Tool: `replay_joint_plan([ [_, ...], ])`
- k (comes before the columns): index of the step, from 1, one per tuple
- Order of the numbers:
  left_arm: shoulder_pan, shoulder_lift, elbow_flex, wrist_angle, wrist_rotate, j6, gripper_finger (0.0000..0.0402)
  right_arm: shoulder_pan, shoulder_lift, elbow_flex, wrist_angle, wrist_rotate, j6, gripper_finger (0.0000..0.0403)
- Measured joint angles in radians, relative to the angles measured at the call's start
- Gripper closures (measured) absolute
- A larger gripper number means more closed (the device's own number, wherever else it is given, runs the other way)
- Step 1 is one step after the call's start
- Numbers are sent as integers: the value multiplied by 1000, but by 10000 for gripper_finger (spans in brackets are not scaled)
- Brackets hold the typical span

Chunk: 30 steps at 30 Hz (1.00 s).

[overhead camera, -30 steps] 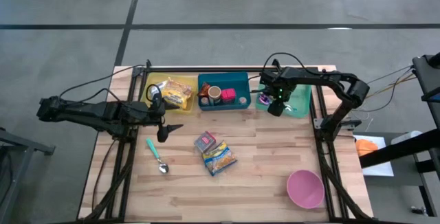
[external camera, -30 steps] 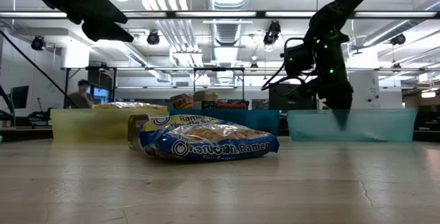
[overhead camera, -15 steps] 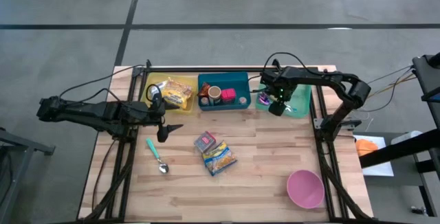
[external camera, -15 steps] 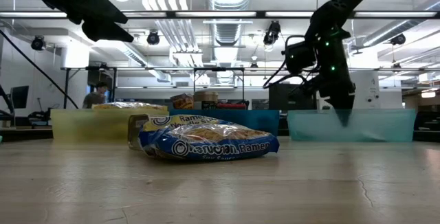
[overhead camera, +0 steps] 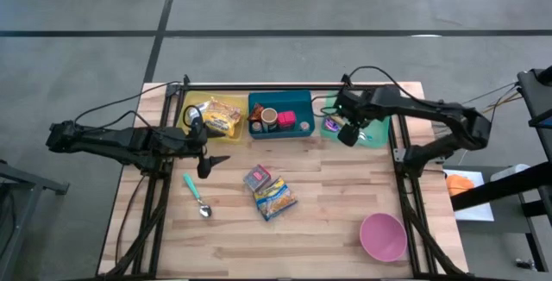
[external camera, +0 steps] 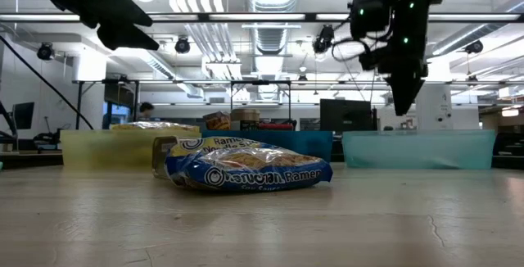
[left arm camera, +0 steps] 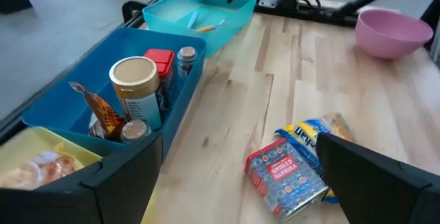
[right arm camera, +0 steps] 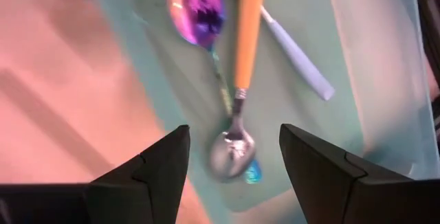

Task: Pick & Place Food Item
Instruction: Put the blue noodle pack into the yellow bin

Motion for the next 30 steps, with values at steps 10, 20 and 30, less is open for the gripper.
replay_joint_plan([
  [10,0,53,0,106,53,-140,15,191,-29,-2,8,75,163,178],
  [20,0,271,79,150,275,-218,15,360,-22,-40,89,194,287,178],
  [30,-8,500,84,151,511,-263,15,493,-69,-206,645,158,147,178],
])
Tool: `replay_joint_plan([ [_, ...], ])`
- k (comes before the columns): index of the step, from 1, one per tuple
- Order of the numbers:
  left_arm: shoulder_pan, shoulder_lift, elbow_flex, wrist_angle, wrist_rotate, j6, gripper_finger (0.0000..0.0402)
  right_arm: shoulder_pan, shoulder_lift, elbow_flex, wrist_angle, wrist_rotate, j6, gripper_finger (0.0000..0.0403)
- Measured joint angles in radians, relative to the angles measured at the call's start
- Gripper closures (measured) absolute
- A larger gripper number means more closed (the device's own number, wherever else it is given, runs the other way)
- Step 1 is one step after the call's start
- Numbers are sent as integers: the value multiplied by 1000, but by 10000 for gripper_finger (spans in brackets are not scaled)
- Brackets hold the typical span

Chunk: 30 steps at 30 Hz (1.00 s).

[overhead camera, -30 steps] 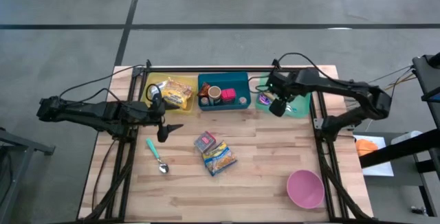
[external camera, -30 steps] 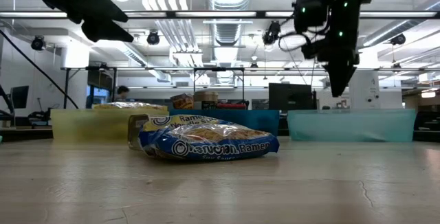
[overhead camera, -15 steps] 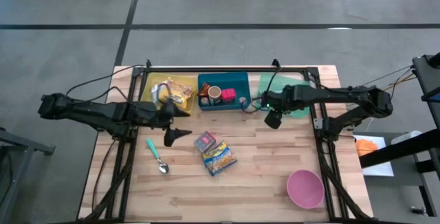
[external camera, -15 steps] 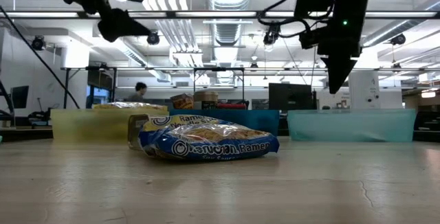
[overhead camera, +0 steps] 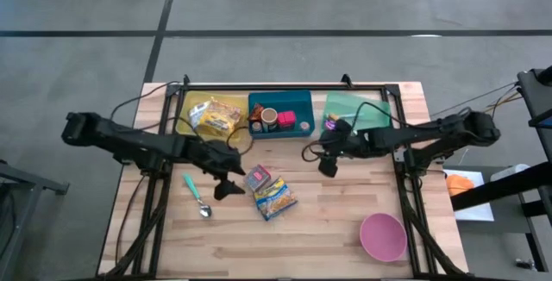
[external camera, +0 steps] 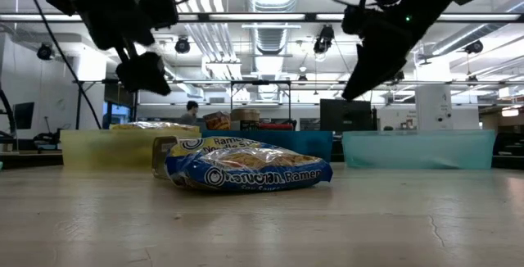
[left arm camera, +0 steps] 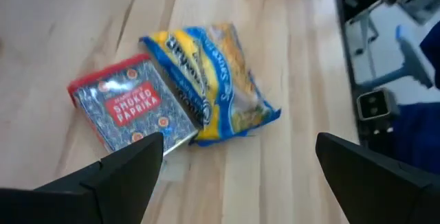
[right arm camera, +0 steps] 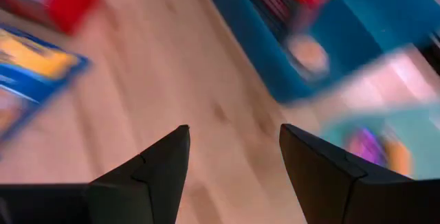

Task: Pick & Place Food Item
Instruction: Put the blue noodle pack into the yellow bin

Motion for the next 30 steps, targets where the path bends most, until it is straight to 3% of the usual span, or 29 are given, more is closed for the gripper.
replay_joint_plan([
  [6,-36,97,37,-9,-28,83,15,13,-17,-34,97,-37,-55,178],
  [12,-164,197,100,-56,-194,210,15,15,-12,-42,100,-37,-51,178],
  [19,-349,333,204,-112,-517,391,15,14,-12,-76,124,-37,-51,178],
  [30,-431,574,327,-112,-686,623,15,14,-12,-145,231,-37,-47,178],
])
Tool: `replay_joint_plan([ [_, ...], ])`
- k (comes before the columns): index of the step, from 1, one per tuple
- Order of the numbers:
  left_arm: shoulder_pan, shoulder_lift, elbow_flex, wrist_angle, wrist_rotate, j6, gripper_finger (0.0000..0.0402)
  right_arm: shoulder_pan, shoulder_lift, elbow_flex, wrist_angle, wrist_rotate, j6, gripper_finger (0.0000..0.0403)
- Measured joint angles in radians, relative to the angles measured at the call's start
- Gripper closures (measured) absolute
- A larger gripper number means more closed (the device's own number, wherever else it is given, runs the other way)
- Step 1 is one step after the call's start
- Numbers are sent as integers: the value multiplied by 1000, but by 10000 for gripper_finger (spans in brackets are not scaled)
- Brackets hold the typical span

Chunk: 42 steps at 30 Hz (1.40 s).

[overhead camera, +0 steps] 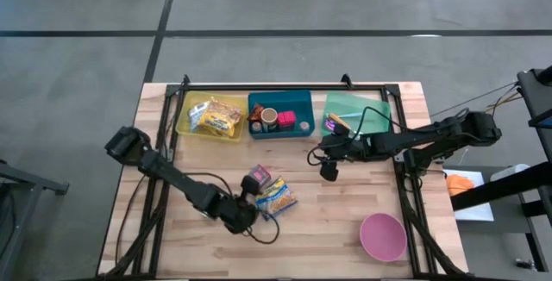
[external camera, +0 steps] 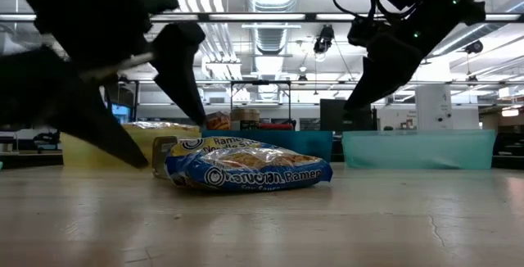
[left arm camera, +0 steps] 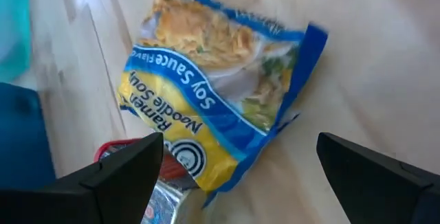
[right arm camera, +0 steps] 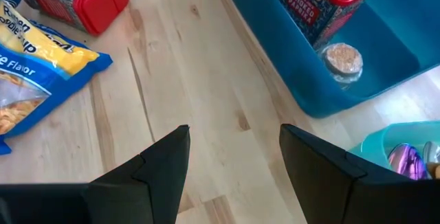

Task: Pick & Place Food Item
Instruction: Put the blue noodle pack into the yellow bin

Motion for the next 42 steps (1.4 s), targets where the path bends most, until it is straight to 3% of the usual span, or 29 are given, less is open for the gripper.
replay_joint_plan([
  [4,-2,60,16,-8,-83,47,15,0,0,-9,2,0,17,178],
  [12,-3,79,16,2,-150,49,30,0,0,-11,17,0,16,178],
  [23,-3,79,15,2,-159,49,180,0,0,-11,26,0,18,178],
  [34,-3,79,14,4,-158,49,289,0,0,-11,26,-1,19,178],
  [42,-2,79,14,21,-108,46,393,0,0,-11,26,-2,19,178],
])
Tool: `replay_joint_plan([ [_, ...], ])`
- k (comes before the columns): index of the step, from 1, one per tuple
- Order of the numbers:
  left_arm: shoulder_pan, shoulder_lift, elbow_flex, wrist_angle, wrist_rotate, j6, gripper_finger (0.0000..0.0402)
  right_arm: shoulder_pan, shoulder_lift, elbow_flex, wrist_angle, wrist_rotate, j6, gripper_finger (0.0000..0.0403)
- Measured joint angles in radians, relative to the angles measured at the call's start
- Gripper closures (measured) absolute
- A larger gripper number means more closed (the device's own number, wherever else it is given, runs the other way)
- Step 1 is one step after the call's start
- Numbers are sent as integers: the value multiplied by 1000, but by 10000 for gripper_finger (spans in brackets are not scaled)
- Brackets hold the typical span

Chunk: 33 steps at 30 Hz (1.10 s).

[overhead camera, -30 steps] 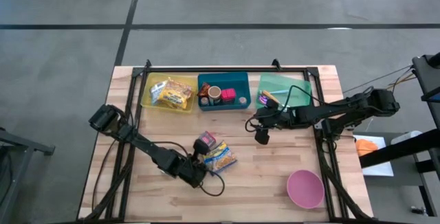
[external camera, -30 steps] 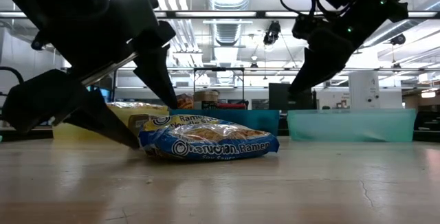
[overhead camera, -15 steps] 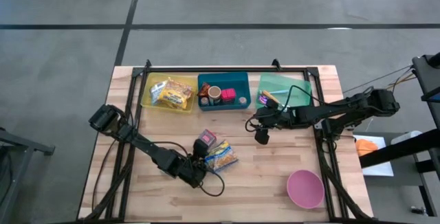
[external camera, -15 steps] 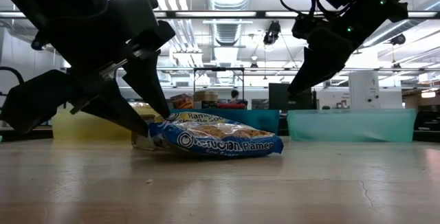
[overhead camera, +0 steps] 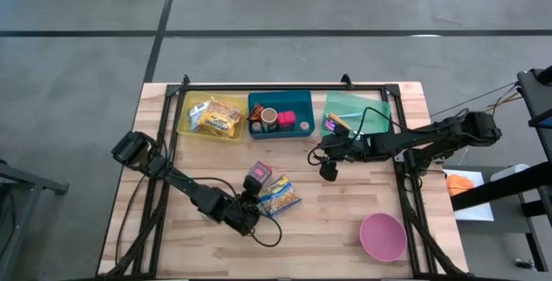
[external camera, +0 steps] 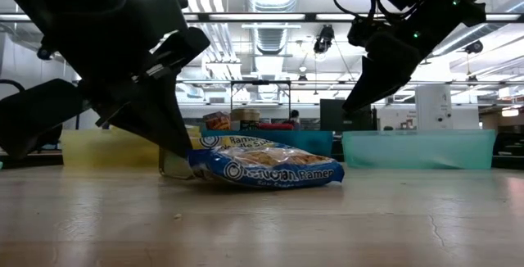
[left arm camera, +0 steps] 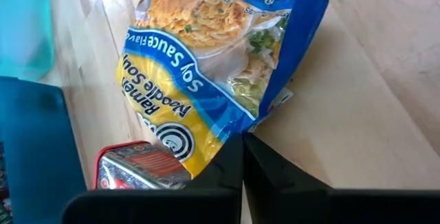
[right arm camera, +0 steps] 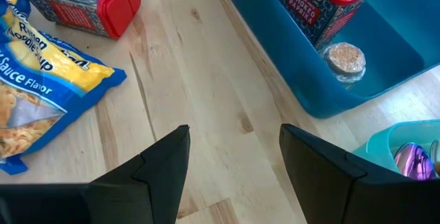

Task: Pick & Place Food Item
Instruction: Put the blue noodle pack into the yellow bin

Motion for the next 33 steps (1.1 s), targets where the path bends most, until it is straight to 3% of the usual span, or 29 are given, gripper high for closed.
replay_joint_plan([
  [8,0,0,0,6,-1,-8,399,1,0,0,0,-3,19,178],
  [15,-19,-34,43,-12,-103,-63,400,2,0,0,-1,-3,19,178],
  [22,-18,-116,82,-19,-113,-172,400,2,0,0,-2,-3,20,178],
  [29,-15,-227,86,-25,-201,-228,401,5,0,0,-3,-8,31,178],
  [33,-10,-288,85,-32,-182,-234,401,12,0,0,-3,-8,46,178],
])
